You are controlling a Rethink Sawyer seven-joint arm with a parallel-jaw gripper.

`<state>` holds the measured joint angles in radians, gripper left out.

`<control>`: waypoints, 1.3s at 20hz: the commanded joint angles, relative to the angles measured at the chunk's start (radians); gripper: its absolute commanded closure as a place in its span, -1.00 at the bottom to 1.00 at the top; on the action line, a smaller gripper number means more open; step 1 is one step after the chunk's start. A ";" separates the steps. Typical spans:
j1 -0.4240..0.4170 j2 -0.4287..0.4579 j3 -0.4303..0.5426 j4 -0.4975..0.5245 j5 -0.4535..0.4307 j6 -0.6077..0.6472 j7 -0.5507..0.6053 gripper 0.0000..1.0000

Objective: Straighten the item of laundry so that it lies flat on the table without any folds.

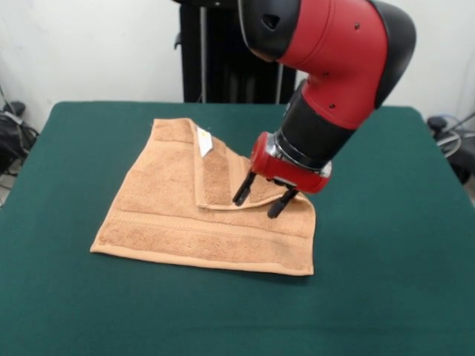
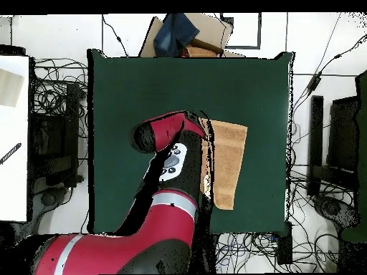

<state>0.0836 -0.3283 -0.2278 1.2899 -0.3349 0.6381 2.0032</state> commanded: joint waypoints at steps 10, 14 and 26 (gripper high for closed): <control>0.053 -0.012 0.040 0.130 0.031 -0.202 0.189 -1.00; 0.039 0.006 0.061 0.091 0.057 0.008 0.085 -1.00; 0.031 0.010 0.079 0.069 0.045 0.099 0.055 -1.00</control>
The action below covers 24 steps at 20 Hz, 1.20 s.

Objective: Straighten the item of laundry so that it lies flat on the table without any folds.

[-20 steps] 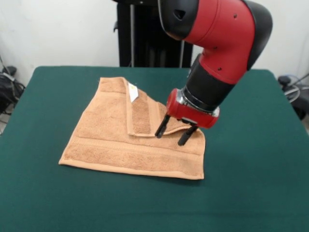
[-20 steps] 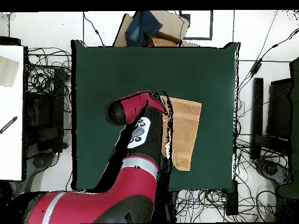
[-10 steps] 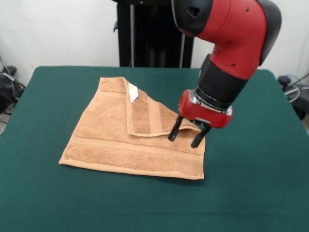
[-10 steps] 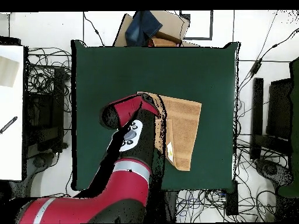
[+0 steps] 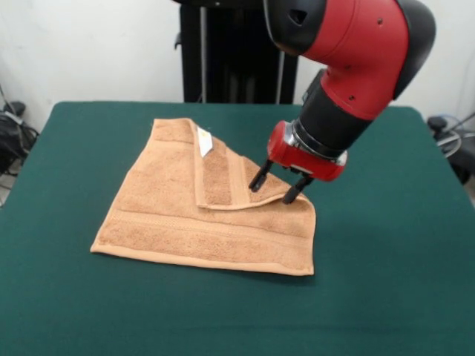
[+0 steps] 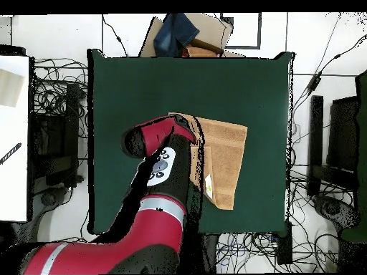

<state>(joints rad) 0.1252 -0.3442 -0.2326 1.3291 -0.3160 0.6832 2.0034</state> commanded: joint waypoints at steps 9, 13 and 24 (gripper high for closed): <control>-0.005 0.017 0.085 0.049 0.030 0.064 0.063 -1.00; -0.005 0.023 0.088 0.050 0.031 0.065 0.064 -1.00; 0.004 0.042 0.094 0.062 0.038 0.049 0.085 -1.00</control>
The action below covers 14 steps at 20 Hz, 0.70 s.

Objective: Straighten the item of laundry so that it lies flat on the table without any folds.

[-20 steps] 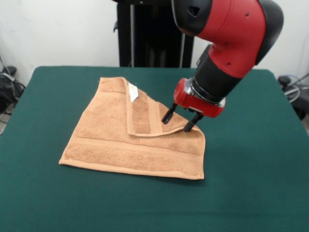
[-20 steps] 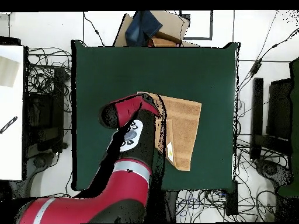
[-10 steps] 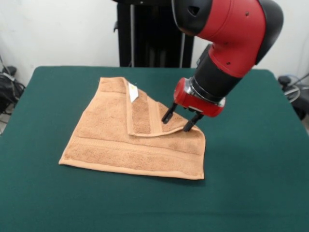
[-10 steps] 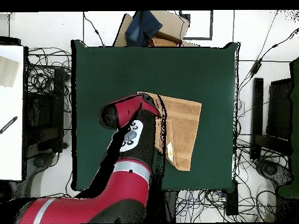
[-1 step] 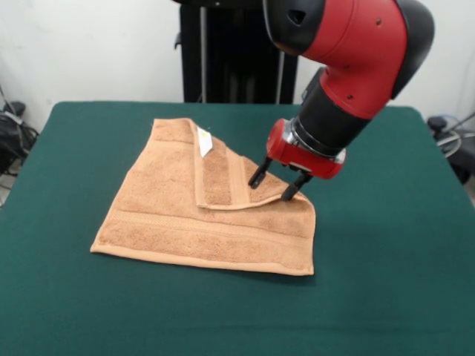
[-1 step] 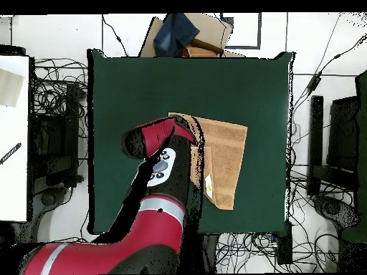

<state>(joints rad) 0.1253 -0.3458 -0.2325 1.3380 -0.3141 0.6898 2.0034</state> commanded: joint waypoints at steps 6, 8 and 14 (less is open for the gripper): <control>0.009 0.053 0.092 0.045 0.036 0.066 0.081 -1.00; 0.010 0.055 0.092 0.049 0.036 0.057 0.087 -1.00; 0.024 0.068 0.080 0.074 0.029 0.013 0.122 -1.00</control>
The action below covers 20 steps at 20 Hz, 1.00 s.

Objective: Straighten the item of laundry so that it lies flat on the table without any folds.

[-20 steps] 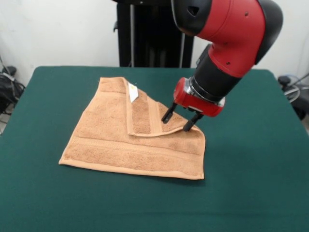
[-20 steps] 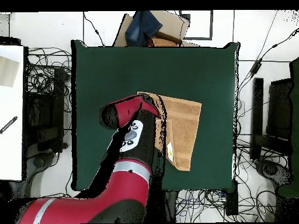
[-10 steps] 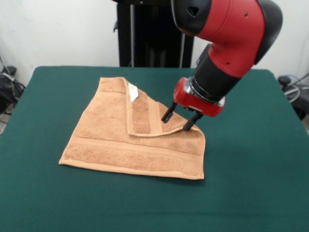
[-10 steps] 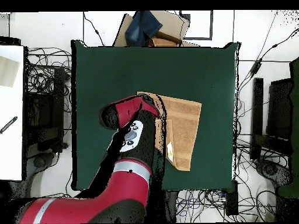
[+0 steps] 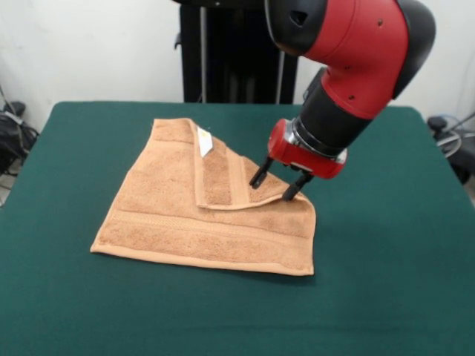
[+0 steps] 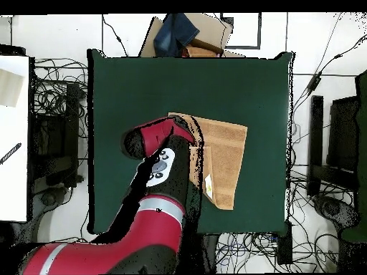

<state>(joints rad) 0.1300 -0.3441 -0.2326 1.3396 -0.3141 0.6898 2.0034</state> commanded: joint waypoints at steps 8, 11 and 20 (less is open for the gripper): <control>0.014 0.086 0.079 0.088 0.026 -0.028 0.130 -1.00; 0.012 0.079 0.070 0.085 0.020 -0.016 0.119 -1.00; 0.018 0.030 0.053 0.098 0.004 0.019 0.083 -1.00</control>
<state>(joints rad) 0.1378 -0.3130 -0.2325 1.3483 -0.3141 0.6896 2.0034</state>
